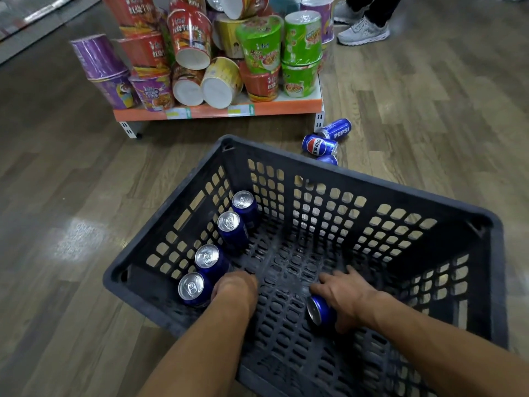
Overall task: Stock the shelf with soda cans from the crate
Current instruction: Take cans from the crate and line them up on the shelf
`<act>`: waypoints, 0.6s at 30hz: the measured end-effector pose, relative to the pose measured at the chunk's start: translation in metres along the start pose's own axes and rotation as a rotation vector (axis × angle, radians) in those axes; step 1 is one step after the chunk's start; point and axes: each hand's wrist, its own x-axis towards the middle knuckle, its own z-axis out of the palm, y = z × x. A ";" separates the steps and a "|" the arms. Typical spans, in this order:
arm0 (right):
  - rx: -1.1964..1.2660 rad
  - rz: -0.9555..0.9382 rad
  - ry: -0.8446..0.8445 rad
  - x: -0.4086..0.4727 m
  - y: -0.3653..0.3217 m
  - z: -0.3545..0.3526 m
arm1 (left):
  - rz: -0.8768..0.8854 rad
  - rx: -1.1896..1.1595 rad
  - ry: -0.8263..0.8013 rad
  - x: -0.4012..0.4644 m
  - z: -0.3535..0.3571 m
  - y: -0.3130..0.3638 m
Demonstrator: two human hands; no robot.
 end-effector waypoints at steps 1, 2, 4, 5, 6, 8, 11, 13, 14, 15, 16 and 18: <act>0.005 -0.002 0.012 -0.002 0.000 -0.001 | 0.003 -0.032 -0.006 -0.002 0.001 0.001; 0.011 -0.001 0.020 -0.004 0.000 -0.002 | 0.012 -0.050 -0.009 -0.004 0.001 0.002; 0.038 0.001 0.046 -0.009 0.004 -0.004 | 0.042 -0.057 -0.004 -0.009 0.002 0.006; 0.063 0.003 0.067 -0.012 0.007 -0.005 | 0.060 -0.042 0.009 -0.012 0.001 0.008; 0.096 0.005 0.094 -0.015 0.009 -0.007 | 0.074 -0.026 0.031 -0.015 0.001 0.009; 0.171 0.013 0.154 -0.023 0.011 -0.013 | 0.086 -0.040 0.094 -0.023 -0.004 0.008; 0.266 0.019 0.243 -0.038 0.006 -0.028 | 0.095 -0.135 0.158 -0.039 -0.015 0.001; 0.313 0.018 0.295 -0.053 -0.001 -0.043 | 0.099 -0.166 0.171 -0.056 -0.026 -0.006; 0.329 0.016 0.314 -0.063 -0.004 -0.054 | 0.099 -0.167 0.180 -0.068 -0.033 -0.009; 0.343 0.017 0.326 -0.073 -0.008 -0.065 | 0.101 -0.159 0.197 -0.079 -0.040 -0.013; 0.354 0.020 0.334 -0.085 -0.012 -0.078 | 0.107 -0.141 0.214 -0.093 -0.048 -0.017; 0.377 0.026 0.348 -0.111 -0.020 -0.109 | 0.108 -0.114 0.231 -0.124 -0.068 -0.024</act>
